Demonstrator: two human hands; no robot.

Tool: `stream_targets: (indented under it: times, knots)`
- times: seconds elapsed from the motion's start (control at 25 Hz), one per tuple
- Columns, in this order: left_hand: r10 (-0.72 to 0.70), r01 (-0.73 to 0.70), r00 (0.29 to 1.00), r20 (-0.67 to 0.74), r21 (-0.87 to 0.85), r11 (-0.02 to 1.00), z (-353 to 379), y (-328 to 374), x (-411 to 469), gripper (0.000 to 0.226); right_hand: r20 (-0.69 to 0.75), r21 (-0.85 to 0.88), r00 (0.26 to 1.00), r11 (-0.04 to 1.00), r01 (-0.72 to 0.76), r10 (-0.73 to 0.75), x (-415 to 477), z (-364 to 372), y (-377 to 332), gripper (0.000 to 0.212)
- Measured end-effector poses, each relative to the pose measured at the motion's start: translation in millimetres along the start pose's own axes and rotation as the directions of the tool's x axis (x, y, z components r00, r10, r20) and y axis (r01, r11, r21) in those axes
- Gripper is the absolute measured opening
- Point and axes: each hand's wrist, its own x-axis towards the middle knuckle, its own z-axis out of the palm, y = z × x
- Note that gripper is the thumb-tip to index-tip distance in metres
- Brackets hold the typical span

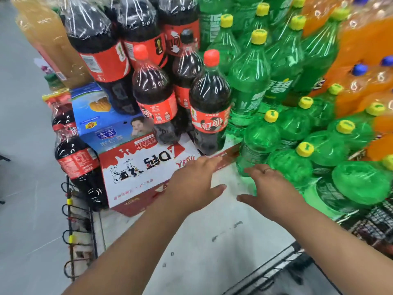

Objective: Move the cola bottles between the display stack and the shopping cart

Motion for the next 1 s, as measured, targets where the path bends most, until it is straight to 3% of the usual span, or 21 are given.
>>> stream_targets:
  times: [0.16, 0.32, 0.52, 1.0]
  knots:
    - [0.110, -0.110, 0.994, -0.003, 0.007, 0.994, 23, 67, -7, 0.070, -0.058, -0.016, 0.995, 0.996, -0.087, 0.086, -49, -6, 54, 0.075]
    - [0.183, -0.183, 0.983, -0.015, 0.008, 0.983, 39, 131, -17, 0.069, -0.207, 0.031, 0.974, 0.996, -0.088, 0.092, -101, -16, 104, 0.066]
    - [0.276, -0.276, 0.961, 0.013, 0.047, 0.960, 59, 227, -36, 0.070, -0.212, -0.015, 0.960, 0.981, -0.191, 0.184, -181, -24, 178, 0.070]
    - [0.507, -0.515, 0.854, 0.119, 0.055, 0.855, 133, 430, -65, 0.067, -0.204, 0.163, 0.866, 0.888, -0.430, 0.457, -353, -9, 328, 0.070]
